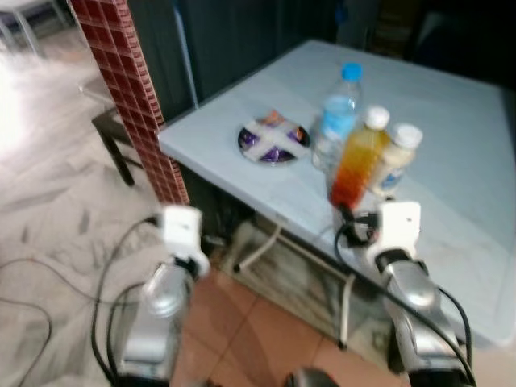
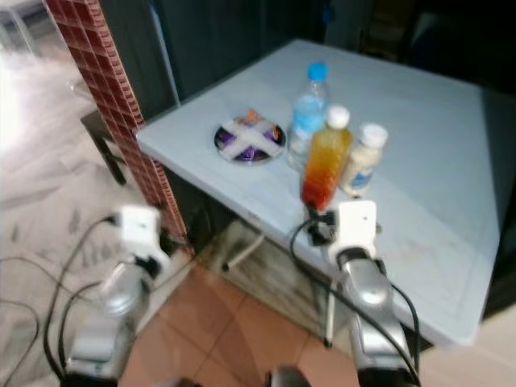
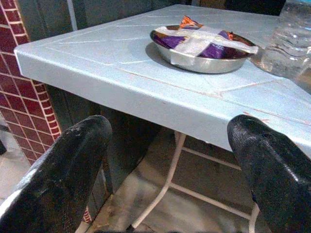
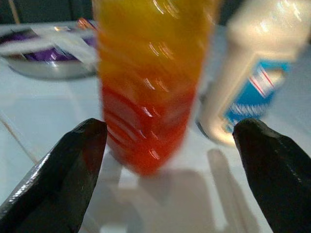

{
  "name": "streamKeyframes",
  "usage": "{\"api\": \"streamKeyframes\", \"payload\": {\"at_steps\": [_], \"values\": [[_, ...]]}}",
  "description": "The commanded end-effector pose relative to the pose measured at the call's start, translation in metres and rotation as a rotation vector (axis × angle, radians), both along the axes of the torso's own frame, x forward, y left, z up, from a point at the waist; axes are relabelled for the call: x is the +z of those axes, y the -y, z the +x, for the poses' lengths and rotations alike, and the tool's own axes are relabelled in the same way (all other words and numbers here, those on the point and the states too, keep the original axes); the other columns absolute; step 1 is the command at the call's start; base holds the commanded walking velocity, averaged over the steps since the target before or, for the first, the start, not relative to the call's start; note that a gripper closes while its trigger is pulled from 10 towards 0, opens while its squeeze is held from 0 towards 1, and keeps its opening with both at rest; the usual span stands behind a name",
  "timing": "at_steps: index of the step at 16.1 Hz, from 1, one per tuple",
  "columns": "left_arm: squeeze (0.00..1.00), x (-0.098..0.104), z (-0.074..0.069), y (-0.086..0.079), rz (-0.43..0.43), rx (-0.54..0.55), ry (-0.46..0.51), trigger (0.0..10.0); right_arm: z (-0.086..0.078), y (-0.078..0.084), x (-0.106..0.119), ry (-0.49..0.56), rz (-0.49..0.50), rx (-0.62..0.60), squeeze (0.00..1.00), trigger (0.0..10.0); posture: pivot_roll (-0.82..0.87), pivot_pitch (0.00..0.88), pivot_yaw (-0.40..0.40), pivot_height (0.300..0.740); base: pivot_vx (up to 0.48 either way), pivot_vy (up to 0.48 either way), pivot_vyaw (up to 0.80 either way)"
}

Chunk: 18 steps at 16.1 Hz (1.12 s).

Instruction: Restocking fridge

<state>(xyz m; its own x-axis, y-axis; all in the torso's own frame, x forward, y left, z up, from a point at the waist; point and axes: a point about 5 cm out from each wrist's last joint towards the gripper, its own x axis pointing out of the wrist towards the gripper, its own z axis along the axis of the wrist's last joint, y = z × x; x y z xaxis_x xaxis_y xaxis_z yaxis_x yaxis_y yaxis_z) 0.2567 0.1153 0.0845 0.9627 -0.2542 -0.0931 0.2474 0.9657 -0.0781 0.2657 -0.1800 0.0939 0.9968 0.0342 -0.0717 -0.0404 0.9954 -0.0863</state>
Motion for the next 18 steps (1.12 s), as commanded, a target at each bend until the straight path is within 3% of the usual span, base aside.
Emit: {"api": "streamKeyframes", "payload": {"at_steps": [1,7,12,18], "values": [[0.0,-0.0027,-0.0011,-0.0136,0.021,0.035,-0.018,10.0,0.0023,-0.0109,0.0052,0.024,0.016,0.03,0.0,10.0,-0.01,0.0,0.006,0.74,0.0,0.435,0.0],[0.0,-0.0054,-0.0021,-0.0158,0.028,0.032,-0.032,10.0,0.0036,-0.012,0.0046,0.022,0.003,0.028,0.0,10.0,-0.01,0.0,0.006,0.74,0.0,0.44,0.0],[0.0,-0.0078,-0.0035,-0.0117,0.05,-0.017,-0.046,10.0,0.0045,-0.0121,0.0036,0.02,0.0,0.014,0.0,10.0,0.0,0.0,0.007,0.74,0.0,0.0,0.0],[0.0,-0.008,-0.0056,-0.0134,0.07,-0.031,-0.046,10.0,0.0062,-0.0143,-0.0009,-0.007,0.016,0.004,0.0,10.0,0.01,0.0,0.007,0.74,0.0,0.0,-0.77]]}}
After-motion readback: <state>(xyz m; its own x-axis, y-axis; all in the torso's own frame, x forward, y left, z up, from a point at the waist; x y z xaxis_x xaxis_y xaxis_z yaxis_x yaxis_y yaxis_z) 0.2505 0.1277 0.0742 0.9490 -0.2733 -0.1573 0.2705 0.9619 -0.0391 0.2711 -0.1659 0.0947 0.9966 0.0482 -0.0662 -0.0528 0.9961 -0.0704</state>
